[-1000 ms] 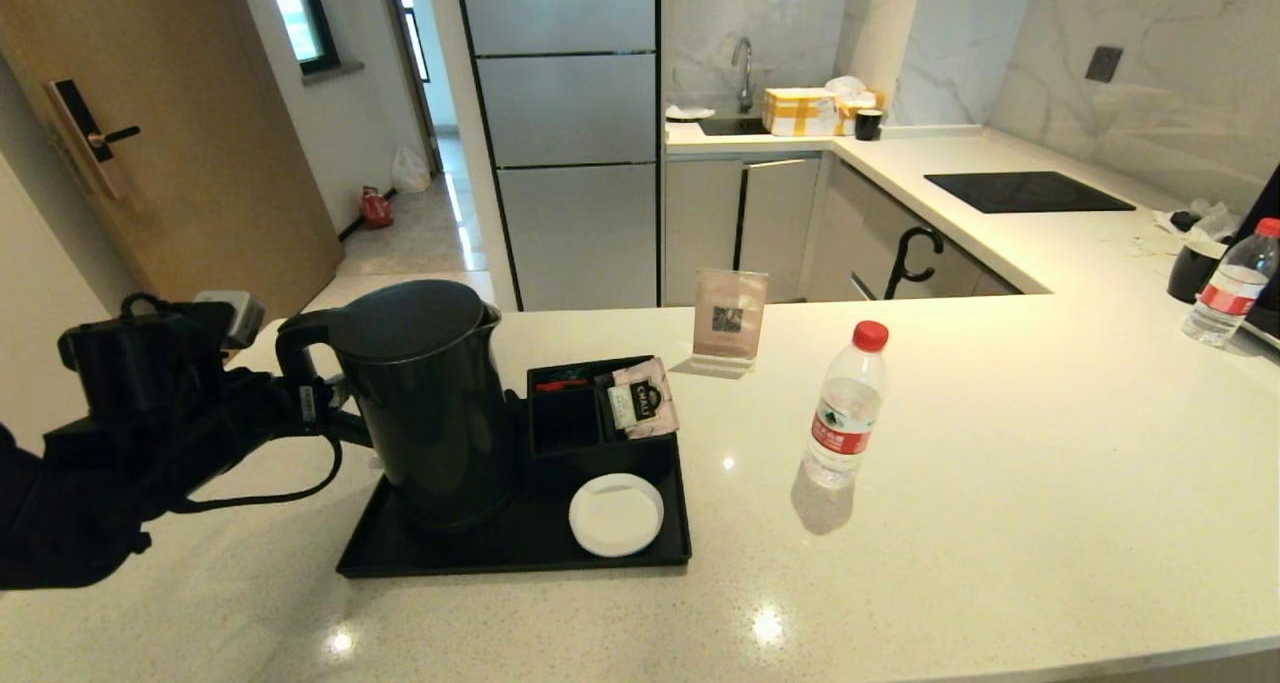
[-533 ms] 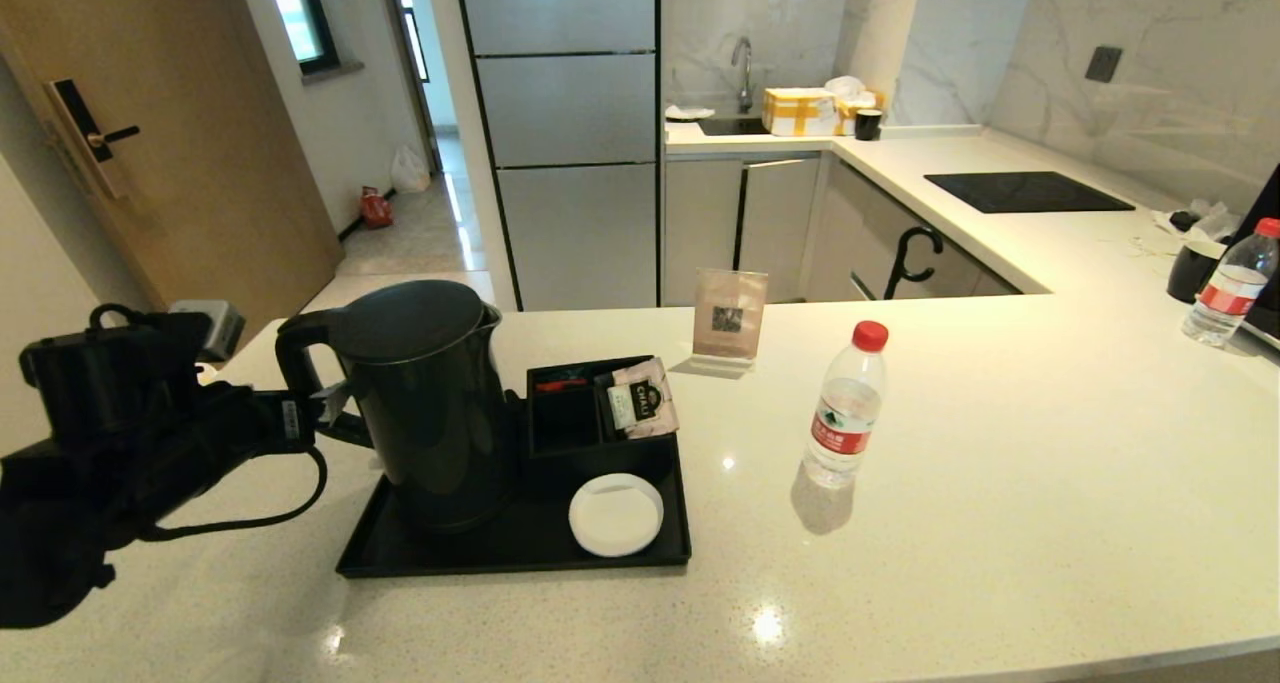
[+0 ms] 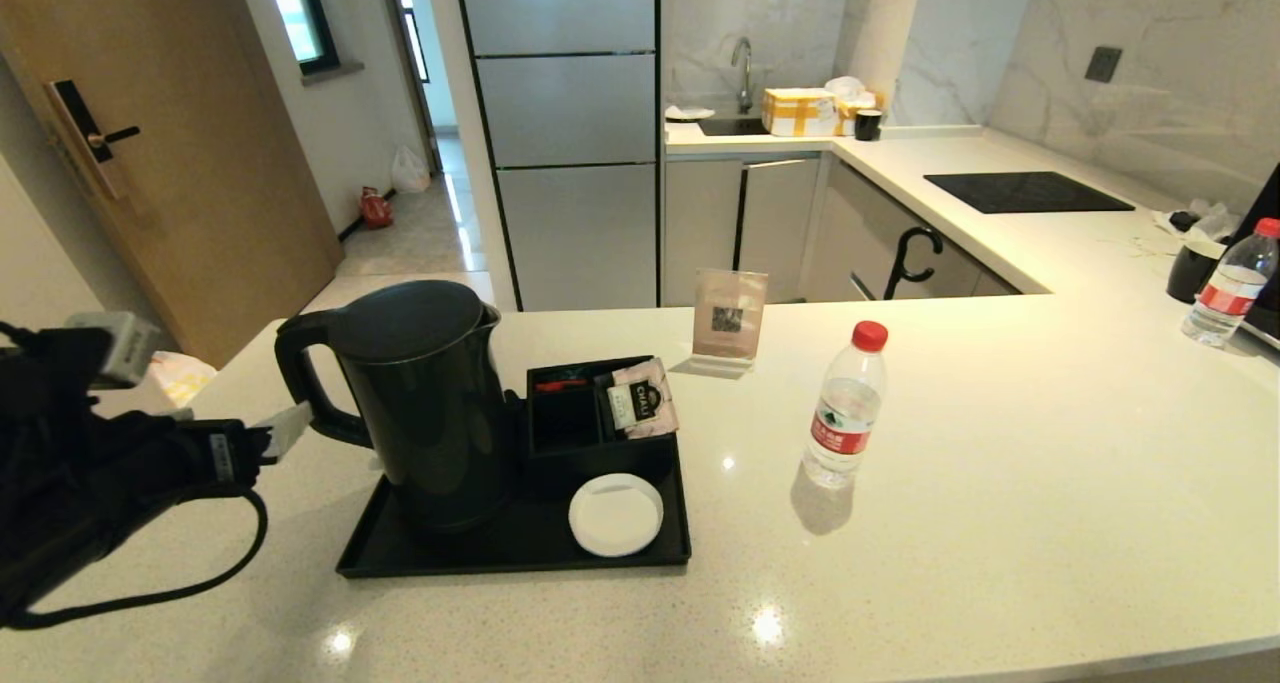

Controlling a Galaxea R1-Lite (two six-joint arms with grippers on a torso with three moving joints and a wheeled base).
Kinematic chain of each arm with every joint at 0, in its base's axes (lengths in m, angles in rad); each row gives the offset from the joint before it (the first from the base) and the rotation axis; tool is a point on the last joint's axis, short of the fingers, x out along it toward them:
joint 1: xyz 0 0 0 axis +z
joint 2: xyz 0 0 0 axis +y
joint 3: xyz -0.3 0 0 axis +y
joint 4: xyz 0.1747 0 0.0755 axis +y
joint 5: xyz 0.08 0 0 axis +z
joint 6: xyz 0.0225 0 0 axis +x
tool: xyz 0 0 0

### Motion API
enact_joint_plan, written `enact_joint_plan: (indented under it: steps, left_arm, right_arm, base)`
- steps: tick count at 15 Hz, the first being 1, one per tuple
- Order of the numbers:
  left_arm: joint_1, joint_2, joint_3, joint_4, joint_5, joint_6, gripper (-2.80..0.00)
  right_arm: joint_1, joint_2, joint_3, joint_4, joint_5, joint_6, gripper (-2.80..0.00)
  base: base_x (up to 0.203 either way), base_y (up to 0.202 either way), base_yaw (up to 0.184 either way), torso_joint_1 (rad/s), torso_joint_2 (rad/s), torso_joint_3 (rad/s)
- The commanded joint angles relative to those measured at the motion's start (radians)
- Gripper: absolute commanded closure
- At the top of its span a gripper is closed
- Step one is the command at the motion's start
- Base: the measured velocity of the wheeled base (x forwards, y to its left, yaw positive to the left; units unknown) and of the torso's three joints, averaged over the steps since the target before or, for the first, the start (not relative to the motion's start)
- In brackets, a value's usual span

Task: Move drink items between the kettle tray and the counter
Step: Return the bottled water to its original position

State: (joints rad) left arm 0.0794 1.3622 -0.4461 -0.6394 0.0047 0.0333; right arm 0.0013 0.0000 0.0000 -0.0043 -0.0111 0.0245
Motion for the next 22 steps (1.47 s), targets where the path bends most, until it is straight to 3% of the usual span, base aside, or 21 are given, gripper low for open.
enact_joint_plan:
  steps: [1, 3, 7, 8, 12, 13, 16, 20, 22]
  left_arm:
    - [0.0, -0.31, -0.016, 0.205, -0.001, -0.018, -2.8]
    - [0.0, -0.472, -0.041, 0.449, -0.003, -0.046, -2.8]
    - [0.001, -0.753, -0.148, 0.827, -0.008, -0.069, -2.8]
    - [0.002, -0.803, -0.177, 0.918, -0.01, -0.073, 0.0]
    - [-0.003, -1.053, -0.493, 1.484, -0.03, -0.096, 0.0]
    - [-0.005, -1.086, -0.535, 1.568, -0.034, -0.107, 0.0]
    - [-0.01, -1.095, -0.545, 1.589, -0.034, -0.118, 0.0]
    - [-0.079, -1.264, -0.531, 1.752, -0.023, -0.17, 0.0]
    - [-0.08, -1.316, -0.384, 1.641, -0.011, -0.168, 0.0]
  right_arm:
    - [0.0, 0.002, 0.0, 0.0, 0.0, 0.0, 0.0]
    - [0.0, 0.002, 0.0, 0.0, 0.0, 0.0, 0.0]
    - [0.0, 0.002, 0.0, 0.0, 0.0, 0.0, 0.0]
    - [0.0, 0.002, 0.0, 0.0, 0.0, 0.0, 0.0]
    - [0.0, 0.002, 0.0, 0.0, -0.001, 0.0, 0.0]
    - [0.0, 0.002, 0.0, 0.0, -0.001, 0.0, 0.0]
    - [0.0, 0.002, 0.0, 0.0, 0.0, 0.0, 0.0]
    - [0.0, 0.002, 0.0, 0.0, 0.0, 0.0, 0.0]
    - [0.0, 0.002, 0.0, 0.0, -0.001, 0.0, 0.0]
  base:
    - [0.0, 0.0, 0.0, 0.0, 0.0, 0.0]
    - [0.0, 0.0, 0.0, 0.0, 0.0, 0.0]
    - [0.0, 0.0, 0.0, 0.0, 0.0, 0.0]
    - [0.0, 0.0, 0.0, 0.0, 0.0, 0.0]
    - [0.0, 0.0, 0.0, 0.0, 0.0, 0.0]
    - [0.0, 0.0, 0.0, 0.0, 0.0, 0.0]
    - [0.0, 0.0, 0.0, 0.0, 0.0, 0.0]
    - [0.0, 0.0, 0.0, 0.0, 0.0, 0.0]
    - [0.0, 0.0, 0.0, 0.0, 0.0, 0.0]
